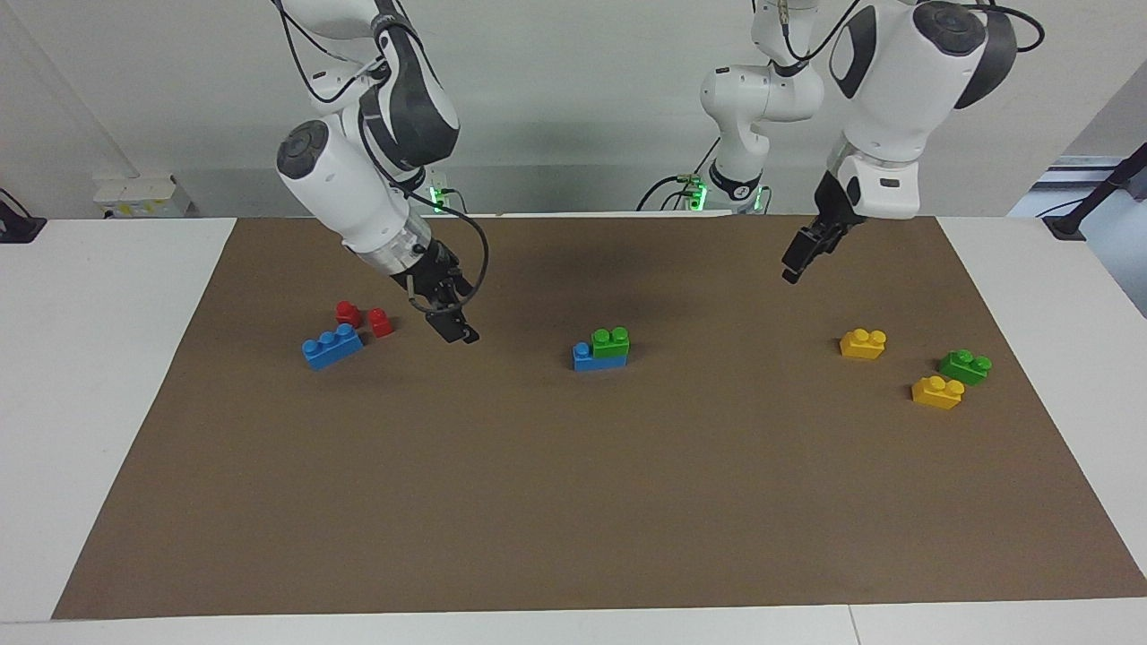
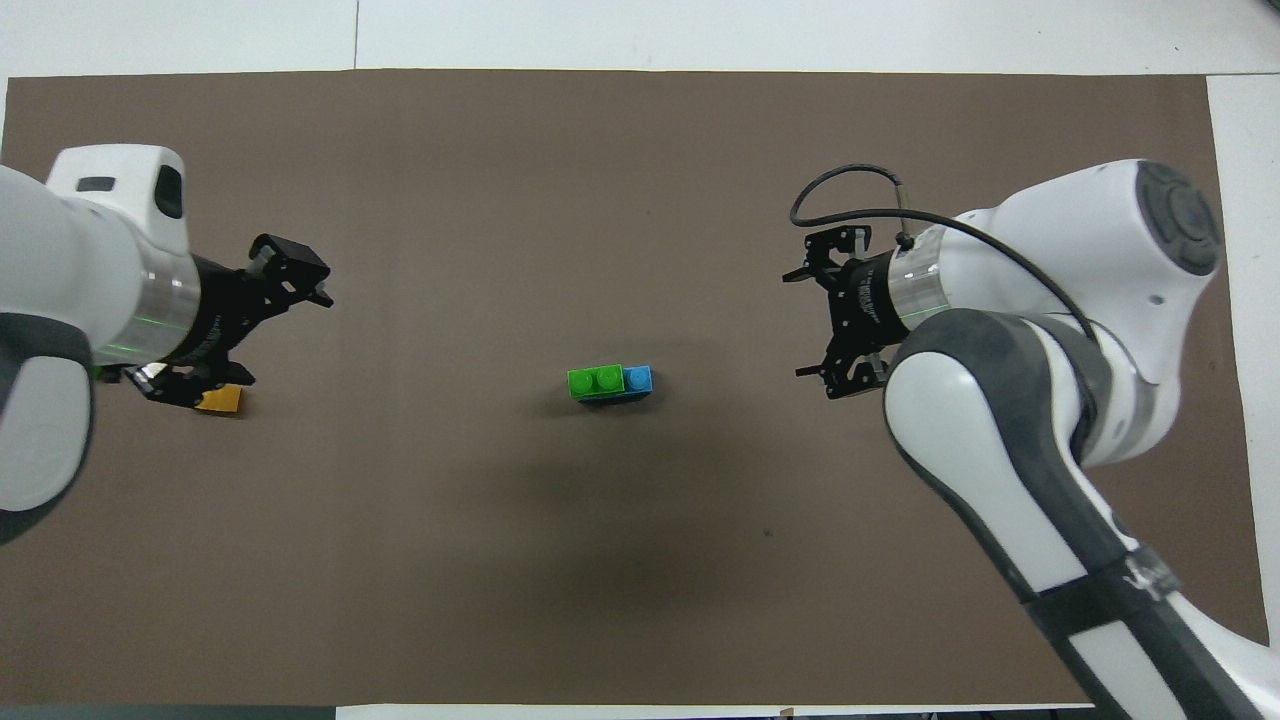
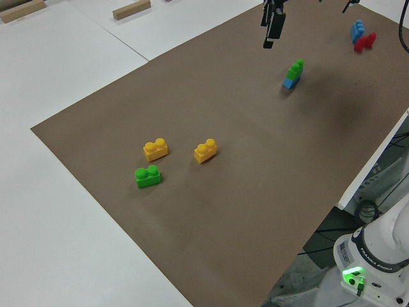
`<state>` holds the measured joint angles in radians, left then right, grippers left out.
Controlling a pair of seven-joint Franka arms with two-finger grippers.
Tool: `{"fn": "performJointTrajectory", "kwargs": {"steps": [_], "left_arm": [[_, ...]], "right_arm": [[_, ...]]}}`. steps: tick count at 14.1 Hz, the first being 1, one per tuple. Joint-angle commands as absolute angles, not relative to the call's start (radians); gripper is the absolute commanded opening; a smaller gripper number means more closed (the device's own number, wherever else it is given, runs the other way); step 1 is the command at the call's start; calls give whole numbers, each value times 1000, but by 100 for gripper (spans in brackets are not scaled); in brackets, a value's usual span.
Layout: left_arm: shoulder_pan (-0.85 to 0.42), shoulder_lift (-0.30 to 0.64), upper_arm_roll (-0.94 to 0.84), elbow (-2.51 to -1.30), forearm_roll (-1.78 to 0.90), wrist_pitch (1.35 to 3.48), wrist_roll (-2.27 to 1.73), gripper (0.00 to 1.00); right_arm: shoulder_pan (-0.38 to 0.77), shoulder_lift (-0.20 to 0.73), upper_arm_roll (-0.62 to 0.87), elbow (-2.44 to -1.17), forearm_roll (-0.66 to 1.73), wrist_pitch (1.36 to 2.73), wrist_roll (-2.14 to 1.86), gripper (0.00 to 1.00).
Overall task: Remove green block with left arm and hold with right
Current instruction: 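Move the left gripper and the right gripper toward the joined green-blue bricks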
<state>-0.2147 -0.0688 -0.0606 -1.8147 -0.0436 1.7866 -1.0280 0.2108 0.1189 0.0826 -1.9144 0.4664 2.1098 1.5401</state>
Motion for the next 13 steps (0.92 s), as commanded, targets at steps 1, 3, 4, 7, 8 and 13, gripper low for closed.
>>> {"fn": "performJointTrajectory", "kwargs": {"steps": [1, 3, 4, 7, 8, 13], "left_arm": [[-322, -110, -49, -1919, -26, 1877, -1408, 100], [-386, -95, -49, -1945, -26, 1923, -1626, 100], [-417, -80, -49, -1959, -26, 1949, -1751, 100], [-503, -20, -48, -1970, -26, 2023, -2016, 100], [-523, 4, -48, -1971, -25, 2057, -2084, 100], [-595, 127, -46, -1971, 41, 2195, -2307, 100]], "right_arm": [[262, 159, 80, -1959, 538, 2207, 1583, 98], [285, 187, 80, -1980, 584, 2255, 1583, 98], [293, 208, 81, -1980, 597, 2264, 1580, 98], [357, 264, 80, -1980, 633, 2347, 1580, 98], [376, 278, 80, -1980, 649, 2367, 1580, 98], [439, 325, 80, -1985, 678, 2451, 1577, 98]]}}
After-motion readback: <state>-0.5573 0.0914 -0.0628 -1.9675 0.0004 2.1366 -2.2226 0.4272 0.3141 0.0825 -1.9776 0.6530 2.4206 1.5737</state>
